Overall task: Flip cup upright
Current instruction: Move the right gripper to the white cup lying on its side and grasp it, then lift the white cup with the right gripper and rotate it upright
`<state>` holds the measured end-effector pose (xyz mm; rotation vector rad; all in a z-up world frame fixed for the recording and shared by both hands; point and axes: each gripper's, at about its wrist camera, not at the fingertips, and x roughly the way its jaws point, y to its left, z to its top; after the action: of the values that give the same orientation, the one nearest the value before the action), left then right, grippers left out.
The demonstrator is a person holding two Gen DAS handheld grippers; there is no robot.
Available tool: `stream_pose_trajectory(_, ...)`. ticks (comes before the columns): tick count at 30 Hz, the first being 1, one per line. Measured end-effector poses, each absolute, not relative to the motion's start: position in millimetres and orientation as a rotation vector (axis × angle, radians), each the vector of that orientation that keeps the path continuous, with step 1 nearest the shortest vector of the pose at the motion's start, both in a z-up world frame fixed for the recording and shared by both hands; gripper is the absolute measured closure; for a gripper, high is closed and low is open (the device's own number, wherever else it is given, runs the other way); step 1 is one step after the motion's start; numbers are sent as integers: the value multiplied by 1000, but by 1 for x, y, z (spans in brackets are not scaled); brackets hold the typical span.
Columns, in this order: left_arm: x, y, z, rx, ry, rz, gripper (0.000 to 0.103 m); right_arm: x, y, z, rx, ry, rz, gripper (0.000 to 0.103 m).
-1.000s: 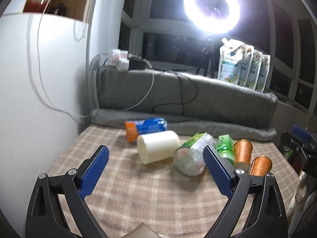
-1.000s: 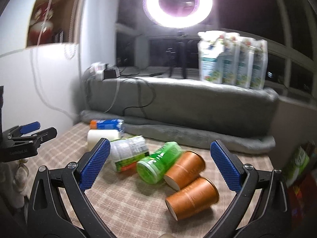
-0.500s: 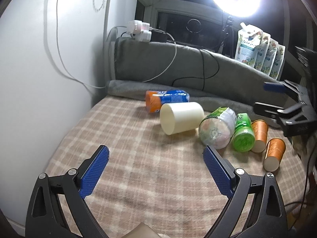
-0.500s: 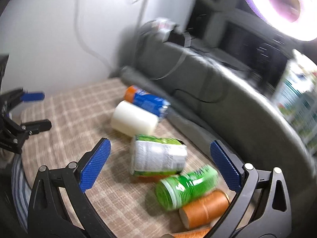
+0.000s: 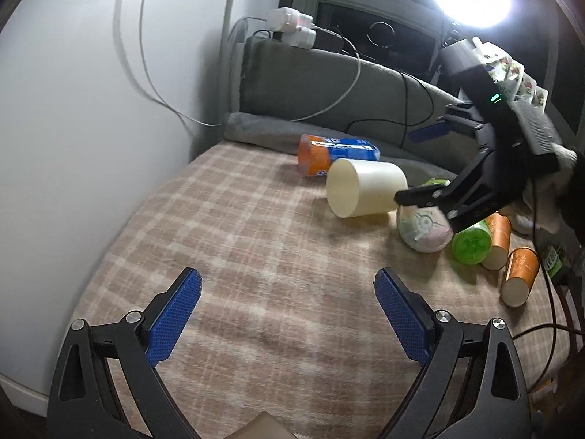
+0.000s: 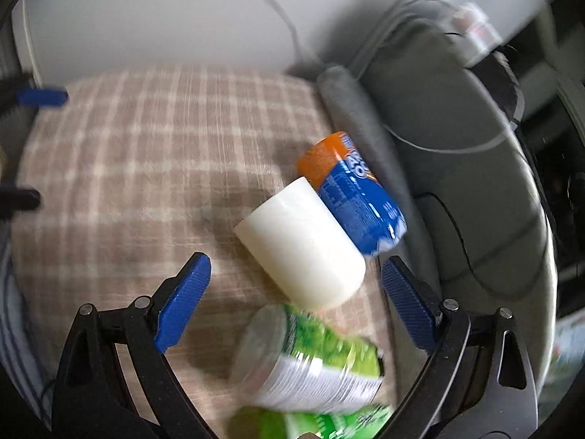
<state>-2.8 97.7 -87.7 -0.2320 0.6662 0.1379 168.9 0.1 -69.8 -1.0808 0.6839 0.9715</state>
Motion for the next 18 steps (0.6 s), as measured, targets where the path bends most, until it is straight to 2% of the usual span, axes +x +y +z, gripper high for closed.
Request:
stream_pose_trajectory(7, -4, 118, -83, -283, 645, 167, 7, 180, 28, -96, -1272, 696, 987, 11)
stream_pose_trajectory(18, -1, 129, -82, -307, 636, 191, 7, 189, 48, -134, -1468, 670, 975, 11)
